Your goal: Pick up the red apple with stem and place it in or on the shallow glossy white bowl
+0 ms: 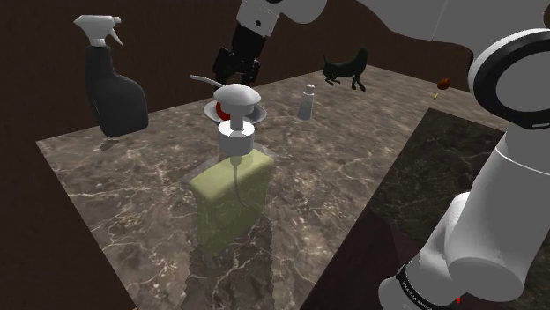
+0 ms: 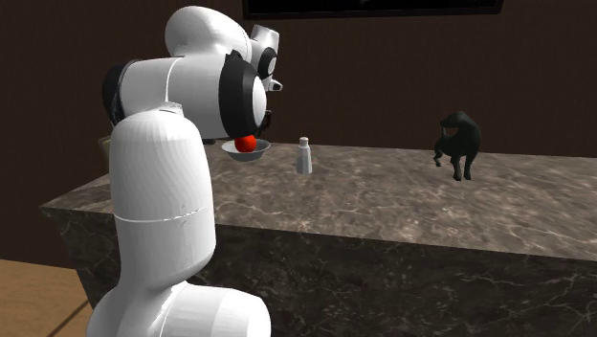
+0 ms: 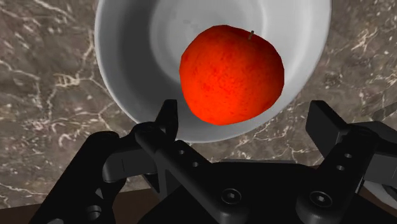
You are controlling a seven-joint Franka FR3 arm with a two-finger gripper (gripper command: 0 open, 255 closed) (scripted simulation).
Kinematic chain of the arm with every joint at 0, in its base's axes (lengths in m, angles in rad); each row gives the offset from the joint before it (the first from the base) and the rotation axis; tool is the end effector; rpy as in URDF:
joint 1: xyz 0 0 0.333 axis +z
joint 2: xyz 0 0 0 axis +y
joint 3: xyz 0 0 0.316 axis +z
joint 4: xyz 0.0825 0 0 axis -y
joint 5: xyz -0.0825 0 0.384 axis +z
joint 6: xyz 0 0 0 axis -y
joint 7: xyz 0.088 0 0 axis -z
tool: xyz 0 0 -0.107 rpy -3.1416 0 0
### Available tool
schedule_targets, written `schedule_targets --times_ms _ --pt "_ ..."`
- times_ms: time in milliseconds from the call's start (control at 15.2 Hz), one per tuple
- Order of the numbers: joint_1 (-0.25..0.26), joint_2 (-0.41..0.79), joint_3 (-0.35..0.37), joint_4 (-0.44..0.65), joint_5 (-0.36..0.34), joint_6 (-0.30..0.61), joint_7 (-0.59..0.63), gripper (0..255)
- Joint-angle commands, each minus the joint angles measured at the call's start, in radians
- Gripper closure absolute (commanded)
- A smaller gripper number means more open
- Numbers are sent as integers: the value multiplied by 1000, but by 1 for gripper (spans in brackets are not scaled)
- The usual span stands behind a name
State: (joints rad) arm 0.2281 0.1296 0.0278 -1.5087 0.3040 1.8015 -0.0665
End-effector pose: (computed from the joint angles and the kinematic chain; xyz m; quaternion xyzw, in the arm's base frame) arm 0.5897 0.1791 0.6048 -0.9758 -0.1356 -0.0659 0.1584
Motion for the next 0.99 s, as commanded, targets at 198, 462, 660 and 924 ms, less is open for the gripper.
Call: schedule_targets --times_ms 198,462,660,924 --pt "-5 -1 -3 31 0 -33 2 0" --pt "-19 6 -12 131 0 -128 7 0" --pt "-19 6 -13 131 0 -128 7 0" --pt "-19 6 -13 131 0 -128 7 0"
